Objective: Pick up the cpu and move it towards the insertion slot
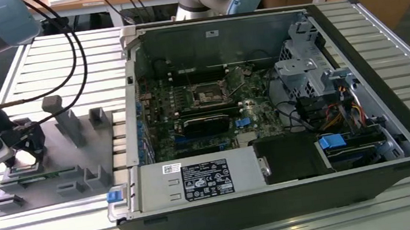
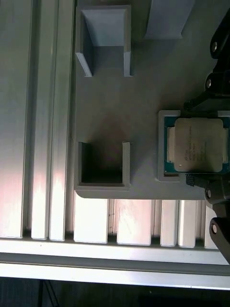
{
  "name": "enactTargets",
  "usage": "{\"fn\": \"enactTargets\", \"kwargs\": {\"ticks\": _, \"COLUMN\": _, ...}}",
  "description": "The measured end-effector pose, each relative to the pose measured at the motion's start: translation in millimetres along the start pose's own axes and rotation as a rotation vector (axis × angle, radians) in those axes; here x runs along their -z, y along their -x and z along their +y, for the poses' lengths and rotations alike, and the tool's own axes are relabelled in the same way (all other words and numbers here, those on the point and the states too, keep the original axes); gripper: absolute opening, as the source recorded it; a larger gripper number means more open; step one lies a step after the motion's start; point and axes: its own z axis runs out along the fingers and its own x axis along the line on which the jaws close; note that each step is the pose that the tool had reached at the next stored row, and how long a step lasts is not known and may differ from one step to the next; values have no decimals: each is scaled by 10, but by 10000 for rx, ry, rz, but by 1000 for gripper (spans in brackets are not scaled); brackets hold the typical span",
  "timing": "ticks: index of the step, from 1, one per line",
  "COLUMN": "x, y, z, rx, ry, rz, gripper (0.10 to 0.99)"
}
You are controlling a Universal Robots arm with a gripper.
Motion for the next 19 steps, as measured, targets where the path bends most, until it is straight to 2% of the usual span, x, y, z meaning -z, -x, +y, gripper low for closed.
{"fn": "enactTargets", "kwargs": {"ticks": 2, "x": -2, "y": -8, "z": 1, "rx": -1, "ry": 39, "rz": -4, "gripper": 620}}
{"fn": "enactTargets", "kwargs": {"ticks": 5, "x": 1, "y": -37, "z": 0, "rx": 0, "ry": 42, "rz": -2, "gripper": 620}}
{"fn": "enactTargets", "kwargs": {"ticks": 15, "x": 0, "y": -22, "z": 0, "rx": 0, "ry": 41, "rz": -2, "gripper": 620}}
{"fn": "enactTargets", "kwargs": {"ticks": 16, "x": 1, "y": -22, "z": 0, "rx": 0, "ry": 41, "rz": -2, "gripper": 604}}
{"fn": "enactTargets", "kwargs": {"ticks": 17, "x": 1, "y": -21, "z": 0, "rx": 0, "ry": 40, "rz": -1, "gripper": 541}}
{"fn": "enactTargets", "kwargs": {"ticks": 19, "x": 1, "y": -20, "z": 0, "rx": 1, "ry": 40, "rz": -2, "gripper": 541}}
